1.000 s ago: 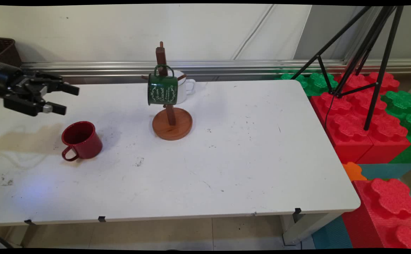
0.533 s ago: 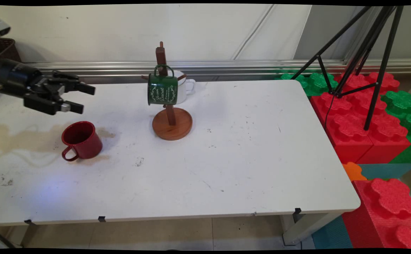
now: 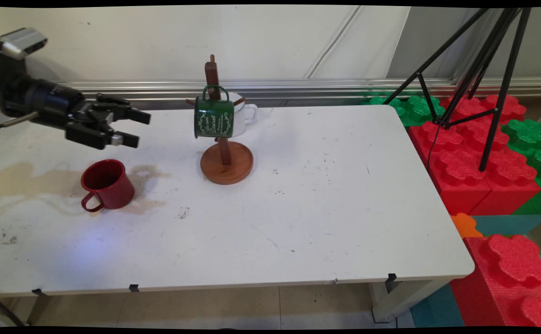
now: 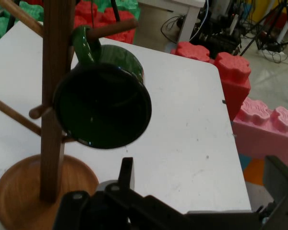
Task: Pick up the green mug from the rack
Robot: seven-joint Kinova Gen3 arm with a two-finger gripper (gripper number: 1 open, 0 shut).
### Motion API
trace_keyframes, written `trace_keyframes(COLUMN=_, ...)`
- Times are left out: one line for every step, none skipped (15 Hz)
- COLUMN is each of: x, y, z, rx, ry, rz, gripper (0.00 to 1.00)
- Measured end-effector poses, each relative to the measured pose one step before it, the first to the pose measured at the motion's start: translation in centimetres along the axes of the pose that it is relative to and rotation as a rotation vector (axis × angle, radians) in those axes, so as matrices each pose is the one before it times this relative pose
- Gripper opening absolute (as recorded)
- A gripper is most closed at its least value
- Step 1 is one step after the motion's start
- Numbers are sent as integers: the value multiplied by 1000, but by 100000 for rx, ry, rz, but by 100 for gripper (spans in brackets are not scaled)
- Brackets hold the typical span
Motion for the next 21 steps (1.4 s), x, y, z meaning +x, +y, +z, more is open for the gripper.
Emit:
trace_keyframes(x=69, y=-108, z=424, rx=-18, ry=192, rz=-125, gripper=100)
trace_keyframes(x=86, y=-171, z=654, rx=-75, ry=193, rz=-169, gripper=100)
trace_keyframes(x=55, y=-126, z=438, rx=-29, ry=102, rz=-93, gripper=100)
trace_keyframes(x=92, y=-200, z=666, rx=-99, ry=155, rz=-96, gripper=100)
trace_keyframes(x=59, y=-135, z=432, rx=-32, ry=98, rz=-32, gripper=100)
trace_keyframes(x=93, y=-202, z=645, rx=-76, ry=150, rz=-54, gripper=100)
trace_keyframes(x=61, y=-138, z=429, rx=-60, ry=73, rz=-32, gripper=100)
trace_keyframes(x=106, y=-212, z=631, rx=-45, ry=157, rz=-47, gripper=100)
trace_keyframes(x=85, y=-177, z=522, rx=-43, ry=117, rz=-44, gripper=100)
trace_keyframes(x=86, y=-181, z=508, rx=-18, ry=111, rz=-31, gripper=100)
trace_keyframes(x=88, y=-177, z=497, rx=-7, ry=168, rz=-100, gripper=100)
trace_keyframes(x=79, y=-180, z=485, rx=-5, ry=132, rz=-134, gripper=100)
trace_keyframes(x=54, y=-141, z=382, rx=0, ry=102, rz=-102, gripper=100)
trace_keyframes(x=71, y=-203, z=540, rx=28, ry=156, rz=-254, gripper=100)
trace_keyframes(x=37, y=-132, z=351, rx=17, ry=85, rz=-145, gripper=100)
trace_keyframes(x=43, y=-191, z=506, rx=0, ry=97, rz=-300, gripper=100)
trace_keyframes(x=25, y=-207, z=538, rx=1, ry=62, rz=-331, gripper=100)
trace_keyframes(x=10, y=-201, z=495, rx=35, ry=47, rz=-349, gripper=100)
trace_keyframes(x=-9, y=-156, z=382, rx=42, ry=37, rz=-364, gripper=100)
trace_keyframes(x=-5, y=-99, z=238, rx=58, ry=39, rz=-225, gripper=100)
trace_keyframes(x=-2, y=-141, z=336, rx=107, ry=150, rz=-474, gripper=100)
